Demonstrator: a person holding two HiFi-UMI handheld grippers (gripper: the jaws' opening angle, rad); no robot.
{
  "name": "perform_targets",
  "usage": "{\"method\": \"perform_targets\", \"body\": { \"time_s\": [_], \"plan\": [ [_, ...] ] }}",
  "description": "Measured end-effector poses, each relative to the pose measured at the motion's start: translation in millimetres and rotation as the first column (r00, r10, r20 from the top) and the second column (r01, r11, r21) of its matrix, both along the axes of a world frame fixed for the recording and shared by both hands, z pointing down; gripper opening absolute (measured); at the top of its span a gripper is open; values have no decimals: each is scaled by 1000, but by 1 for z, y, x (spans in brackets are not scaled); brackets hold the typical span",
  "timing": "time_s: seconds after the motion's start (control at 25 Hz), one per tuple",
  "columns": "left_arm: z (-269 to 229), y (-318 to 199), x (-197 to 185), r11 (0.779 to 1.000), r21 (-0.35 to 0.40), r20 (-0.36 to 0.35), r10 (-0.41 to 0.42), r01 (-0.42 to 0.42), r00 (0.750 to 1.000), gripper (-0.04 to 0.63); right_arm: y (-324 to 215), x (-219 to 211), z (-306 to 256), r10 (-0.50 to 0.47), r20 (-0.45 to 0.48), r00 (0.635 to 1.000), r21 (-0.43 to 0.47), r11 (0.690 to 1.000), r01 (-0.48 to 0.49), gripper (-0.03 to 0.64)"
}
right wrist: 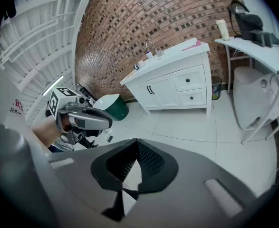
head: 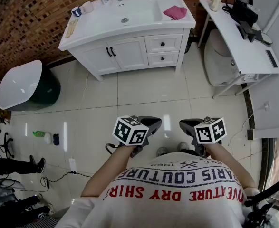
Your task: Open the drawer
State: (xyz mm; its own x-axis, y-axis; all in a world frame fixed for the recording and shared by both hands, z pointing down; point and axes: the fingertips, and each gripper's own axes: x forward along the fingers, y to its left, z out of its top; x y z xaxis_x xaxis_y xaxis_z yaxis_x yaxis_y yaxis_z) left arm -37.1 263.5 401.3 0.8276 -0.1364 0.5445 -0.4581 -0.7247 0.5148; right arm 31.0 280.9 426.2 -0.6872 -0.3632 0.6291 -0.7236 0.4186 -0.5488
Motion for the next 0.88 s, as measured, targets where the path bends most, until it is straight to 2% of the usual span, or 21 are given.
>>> {"method": "perform_targets", "body": {
  "time_s": [0.24,0.44,0.64,0.88],
  "plan": [
    [9,-25,-3,1000,-13,2,-26,26,1000,-17,-22,-2,15,-20,1,1000,-18,1000,20,6],
    [17,-58,8,999,-27,26,-23,24,999,-17,-62,4,22,-35,25,999,-24,999,36,6],
    [26,-116,17,997,-48,50,-59,62,997,-17,-124,14,30,-62,42,997,-33,997,64,6],
    [41,-221,38,988,-87,81,-117,124,990,-17,-226,43,43,-89,42,995,-72,993,91,7]
  ]
}}
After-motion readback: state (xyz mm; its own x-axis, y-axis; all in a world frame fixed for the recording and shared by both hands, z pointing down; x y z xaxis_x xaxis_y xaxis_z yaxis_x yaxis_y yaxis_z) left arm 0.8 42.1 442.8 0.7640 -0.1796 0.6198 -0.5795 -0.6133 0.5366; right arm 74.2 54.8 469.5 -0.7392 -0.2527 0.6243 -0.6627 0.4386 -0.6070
